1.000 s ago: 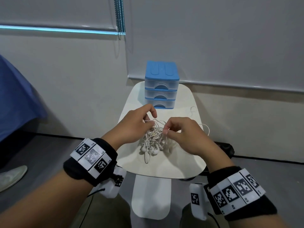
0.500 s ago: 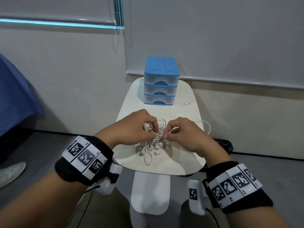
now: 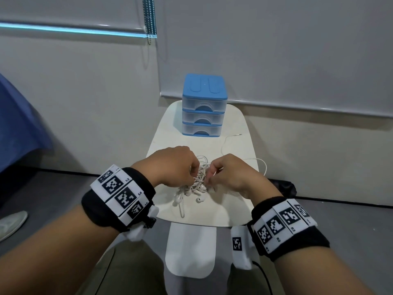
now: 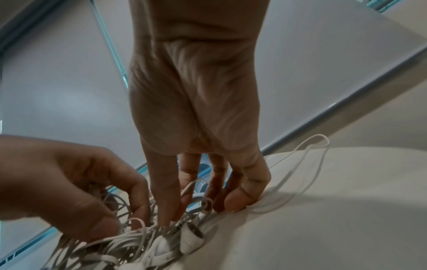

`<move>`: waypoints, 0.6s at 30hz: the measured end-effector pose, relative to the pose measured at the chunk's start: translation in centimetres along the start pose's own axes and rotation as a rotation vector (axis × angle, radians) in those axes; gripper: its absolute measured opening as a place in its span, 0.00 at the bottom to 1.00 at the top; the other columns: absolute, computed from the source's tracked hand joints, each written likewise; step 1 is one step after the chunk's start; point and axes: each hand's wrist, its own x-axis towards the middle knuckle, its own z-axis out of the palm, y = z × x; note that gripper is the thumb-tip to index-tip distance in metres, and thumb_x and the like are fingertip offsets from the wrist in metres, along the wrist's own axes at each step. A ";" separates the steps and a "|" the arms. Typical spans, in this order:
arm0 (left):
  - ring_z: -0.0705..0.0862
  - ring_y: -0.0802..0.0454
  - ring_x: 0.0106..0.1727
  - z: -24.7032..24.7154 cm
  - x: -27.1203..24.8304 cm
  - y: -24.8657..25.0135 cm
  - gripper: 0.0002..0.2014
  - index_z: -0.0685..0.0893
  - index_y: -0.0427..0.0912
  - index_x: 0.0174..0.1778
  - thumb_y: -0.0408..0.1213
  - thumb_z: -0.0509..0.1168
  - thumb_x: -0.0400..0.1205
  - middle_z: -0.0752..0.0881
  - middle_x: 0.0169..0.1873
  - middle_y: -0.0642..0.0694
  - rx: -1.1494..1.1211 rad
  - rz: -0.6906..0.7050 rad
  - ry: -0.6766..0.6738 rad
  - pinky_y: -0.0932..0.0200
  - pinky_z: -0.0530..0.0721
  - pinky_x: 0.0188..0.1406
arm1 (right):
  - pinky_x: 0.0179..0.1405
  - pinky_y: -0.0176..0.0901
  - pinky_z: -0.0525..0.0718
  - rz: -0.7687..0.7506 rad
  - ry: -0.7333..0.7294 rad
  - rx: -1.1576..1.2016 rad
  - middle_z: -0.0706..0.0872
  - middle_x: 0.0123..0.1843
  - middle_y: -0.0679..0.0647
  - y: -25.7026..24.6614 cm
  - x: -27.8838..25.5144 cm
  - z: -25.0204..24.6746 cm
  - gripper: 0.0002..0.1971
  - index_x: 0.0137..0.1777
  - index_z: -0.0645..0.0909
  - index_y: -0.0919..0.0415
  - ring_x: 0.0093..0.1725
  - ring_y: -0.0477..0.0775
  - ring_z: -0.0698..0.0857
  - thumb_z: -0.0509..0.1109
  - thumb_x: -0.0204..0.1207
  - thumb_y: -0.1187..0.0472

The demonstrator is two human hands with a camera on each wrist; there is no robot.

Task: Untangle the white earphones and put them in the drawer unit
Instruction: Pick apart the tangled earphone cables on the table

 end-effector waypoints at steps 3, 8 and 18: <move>0.80 0.55 0.40 -0.4 0.5 0.5 0.03 0.89 0.54 0.43 0.41 0.70 0.78 0.81 0.46 0.55 0.068 0.001 -0.059 0.57 0.74 0.36 | 0.46 0.46 0.86 0.013 0.003 -0.056 0.91 0.30 0.54 -0.1 0.3 0.2 0.02 0.38 0.91 0.69 0.32 0.47 0.87 0.79 0.68 0.74; 0.81 0.53 0.42 -0.7 1.1 0.5 0.02 0.88 0.51 0.43 0.40 0.73 0.76 0.85 0.48 0.52 0.075 0.027 -0.109 0.57 0.77 0.37 | 0.48 0.48 0.86 0.017 0.007 -0.038 0.91 0.31 0.57 -0.2 0.2 0.3 0.02 0.38 0.91 0.67 0.34 0.52 0.86 0.81 0.68 0.71; 0.80 0.58 0.47 -0.7 0.9 -1.7 0.03 0.87 0.50 0.48 0.42 0.74 0.82 0.82 0.51 0.53 -0.101 0.092 -0.109 0.53 0.81 0.52 | 0.52 0.59 0.89 0.007 -0.010 0.081 0.93 0.39 0.65 -0.2 -0.1 0.3 0.07 0.42 0.86 0.75 0.41 0.65 0.91 0.81 0.68 0.72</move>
